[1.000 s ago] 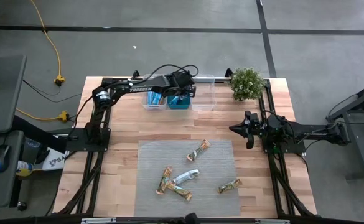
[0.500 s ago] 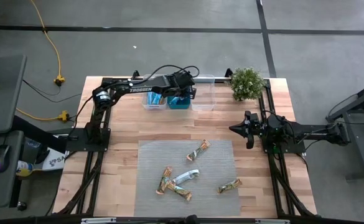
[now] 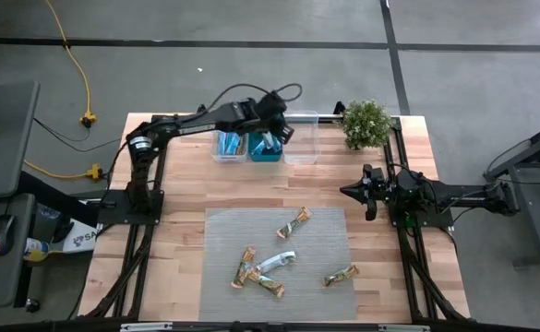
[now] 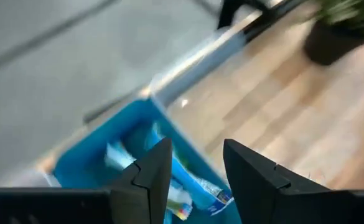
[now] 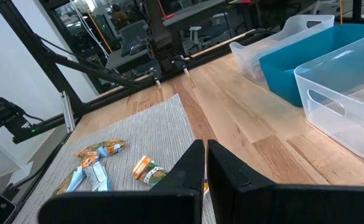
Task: Pick and place Granola Bars by type
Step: Put the yellow granola bar into the right transparent bin
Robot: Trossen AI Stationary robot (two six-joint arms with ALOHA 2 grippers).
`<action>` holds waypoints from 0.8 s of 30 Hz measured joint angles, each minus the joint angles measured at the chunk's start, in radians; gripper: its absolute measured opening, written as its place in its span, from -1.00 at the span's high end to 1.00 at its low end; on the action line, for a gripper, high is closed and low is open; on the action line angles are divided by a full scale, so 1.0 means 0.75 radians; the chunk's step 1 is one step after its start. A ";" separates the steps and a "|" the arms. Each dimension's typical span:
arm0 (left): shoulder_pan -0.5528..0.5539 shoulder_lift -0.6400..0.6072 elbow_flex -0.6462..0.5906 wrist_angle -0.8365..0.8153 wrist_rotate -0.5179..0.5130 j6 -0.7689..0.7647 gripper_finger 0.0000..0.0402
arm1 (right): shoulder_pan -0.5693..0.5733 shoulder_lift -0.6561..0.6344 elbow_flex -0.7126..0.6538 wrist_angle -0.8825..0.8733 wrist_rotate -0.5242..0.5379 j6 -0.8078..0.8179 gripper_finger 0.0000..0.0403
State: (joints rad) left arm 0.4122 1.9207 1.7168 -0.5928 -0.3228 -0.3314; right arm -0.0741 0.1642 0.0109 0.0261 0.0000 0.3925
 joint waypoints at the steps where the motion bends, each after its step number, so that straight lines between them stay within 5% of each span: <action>1: -0.001 -0.025 0.012 0.010 0.022 0.073 0.29 | 0.000 0.000 0.000 0.000 0.000 0.000 1.00; 6: -0.050 -0.125 0.080 0.064 0.348 0.456 0.29 | 0.000 0.000 0.000 0.000 0.000 0.000 1.00; 13: -0.241 -0.160 0.153 0.106 0.748 0.660 0.29 | 0.000 0.000 0.000 0.000 0.000 0.000 1.00; 17: -0.400 -0.160 0.163 0.110 0.722 0.689 0.29 | 0.000 0.000 0.000 0.000 0.000 0.000 1.00; 24: -0.692 -0.138 0.164 0.169 0.402 0.655 0.29 | 0.000 0.000 0.000 0.000 0.000 0.000 1.00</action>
State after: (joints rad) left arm -0.1066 1.8174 1.8397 -0.4657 -0.0213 0.1596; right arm -0.0738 0.1642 0.0109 0.0261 -0.0002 0.3927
